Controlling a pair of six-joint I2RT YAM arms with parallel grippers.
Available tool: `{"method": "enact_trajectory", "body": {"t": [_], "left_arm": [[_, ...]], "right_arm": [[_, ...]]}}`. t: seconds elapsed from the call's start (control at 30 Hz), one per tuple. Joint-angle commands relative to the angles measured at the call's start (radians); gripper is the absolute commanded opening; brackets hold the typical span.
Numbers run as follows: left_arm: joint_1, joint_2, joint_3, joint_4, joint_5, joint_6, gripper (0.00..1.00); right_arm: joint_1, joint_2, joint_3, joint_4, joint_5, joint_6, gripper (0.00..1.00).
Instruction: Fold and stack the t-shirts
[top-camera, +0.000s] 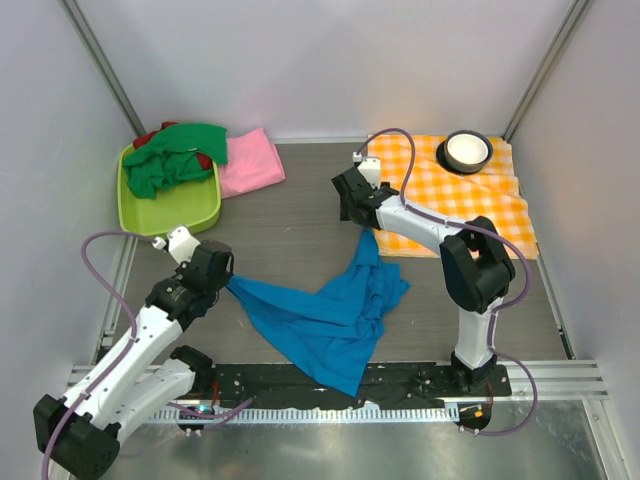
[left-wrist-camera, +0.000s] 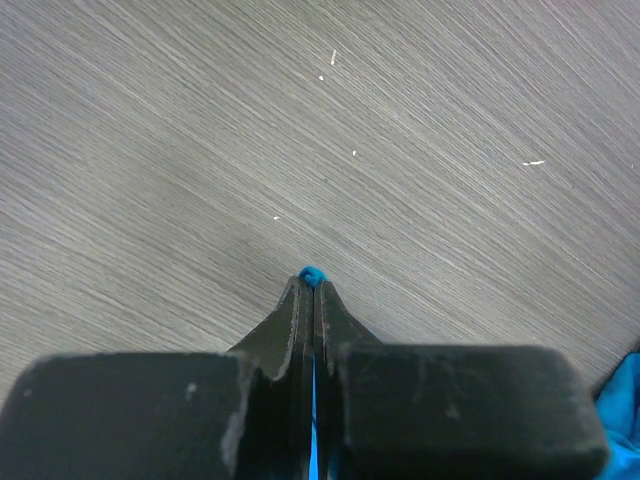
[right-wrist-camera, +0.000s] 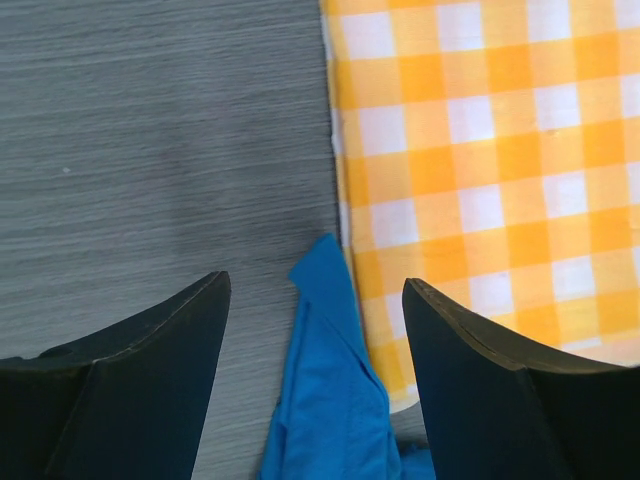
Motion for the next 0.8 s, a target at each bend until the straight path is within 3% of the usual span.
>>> {"method": "enact_trajectory", "body": {"t": [0.0, 0.47, 0.53, 0.67, 0.77], "left_arm": [[0.018, 0.008, 0.027, 0.057, -0.002, 0.02, 0.0], [0.039, 0.042, 0.001, 0.111, 0.066, 0.015, 0.0], [0.039, 0.04, -0.005, 0.114, 0.067, 0.017, 0.0], [0.044, 0.037, -0.011, 0.119, 0.069, 0.017, 0.0], [0.048, 0.037, -0.011, 0.126, 0.075, 0.018, 0.0]], "right_arm": [[0.011, -0.008, 0.066, 0.011, -0.078, -0.062, 0.75], [-0.017, 0.096, 0.049, -0.036, -0.077, -0.107, 0.67], [-0.018, 0.106, 0.057, -0.039, -0.078, -0.111, 0.59], [-0.02, 0.124, 0.06, -0.047, -0.078, -0.118, 0.56], [-0.021, 0.133, 0.058, -0.05, -0.072, -0.119, 0.4]]}}
